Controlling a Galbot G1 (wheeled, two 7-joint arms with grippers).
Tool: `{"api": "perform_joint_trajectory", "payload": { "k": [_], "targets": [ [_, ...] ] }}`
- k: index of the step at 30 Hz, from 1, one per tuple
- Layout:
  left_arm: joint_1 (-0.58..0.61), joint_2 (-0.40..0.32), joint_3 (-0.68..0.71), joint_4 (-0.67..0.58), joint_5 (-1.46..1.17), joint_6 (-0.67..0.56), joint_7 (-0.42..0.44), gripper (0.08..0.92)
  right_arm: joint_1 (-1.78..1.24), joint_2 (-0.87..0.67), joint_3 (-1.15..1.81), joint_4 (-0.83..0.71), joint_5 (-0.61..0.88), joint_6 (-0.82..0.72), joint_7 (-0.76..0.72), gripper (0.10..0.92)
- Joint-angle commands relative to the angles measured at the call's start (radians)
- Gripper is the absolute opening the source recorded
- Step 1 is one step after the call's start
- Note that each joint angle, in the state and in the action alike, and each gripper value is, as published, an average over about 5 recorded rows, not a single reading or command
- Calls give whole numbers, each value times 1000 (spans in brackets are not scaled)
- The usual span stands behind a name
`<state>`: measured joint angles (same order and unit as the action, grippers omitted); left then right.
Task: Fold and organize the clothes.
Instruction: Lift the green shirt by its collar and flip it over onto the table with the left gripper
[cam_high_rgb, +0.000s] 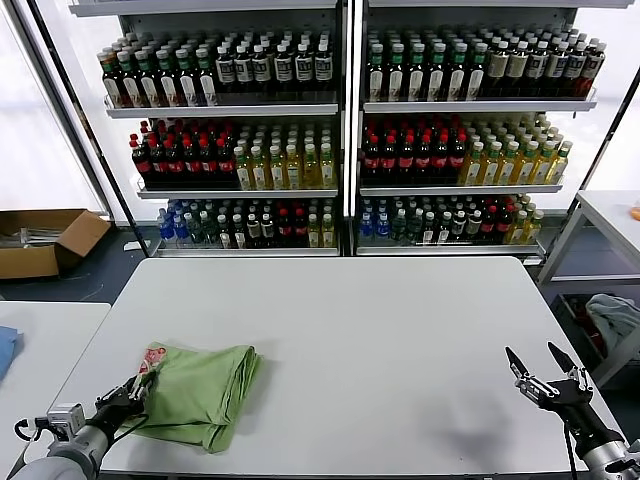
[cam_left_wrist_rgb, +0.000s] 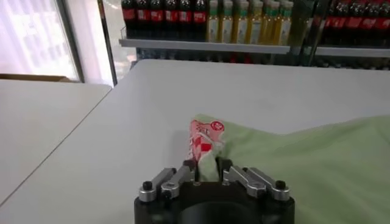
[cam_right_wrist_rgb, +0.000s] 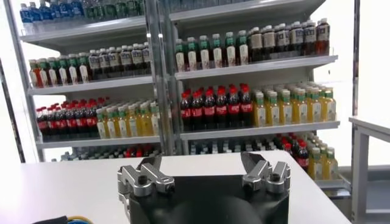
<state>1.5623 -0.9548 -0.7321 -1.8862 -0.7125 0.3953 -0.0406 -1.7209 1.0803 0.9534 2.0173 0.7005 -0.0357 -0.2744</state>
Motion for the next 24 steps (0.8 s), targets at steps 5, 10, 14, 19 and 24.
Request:
{"api": "perform_joint_trajectory", "payload": {
  "k": [5,10,14,19,24],
  "targets": [
    [45,31,-224,-59,-157,4,-2,134,7,0,-2,-2,4,-2,0,823],
    [85,106,-414,-53,-303,28,-1,111,15,-6,-1,-6,11,-1,0,823],
    [106,204,-565,-6,-384,51,1,111,13,-16,3,-10,22,3,-1,823],
    [138,288,-651,18,-398,72,3,111,13,-25,7,-18,34,11,-2,823],
    [136,281,-653,-53,-394,98,-23,111,10,-34,10,-22,42,18,-5,823]
  ]
}}
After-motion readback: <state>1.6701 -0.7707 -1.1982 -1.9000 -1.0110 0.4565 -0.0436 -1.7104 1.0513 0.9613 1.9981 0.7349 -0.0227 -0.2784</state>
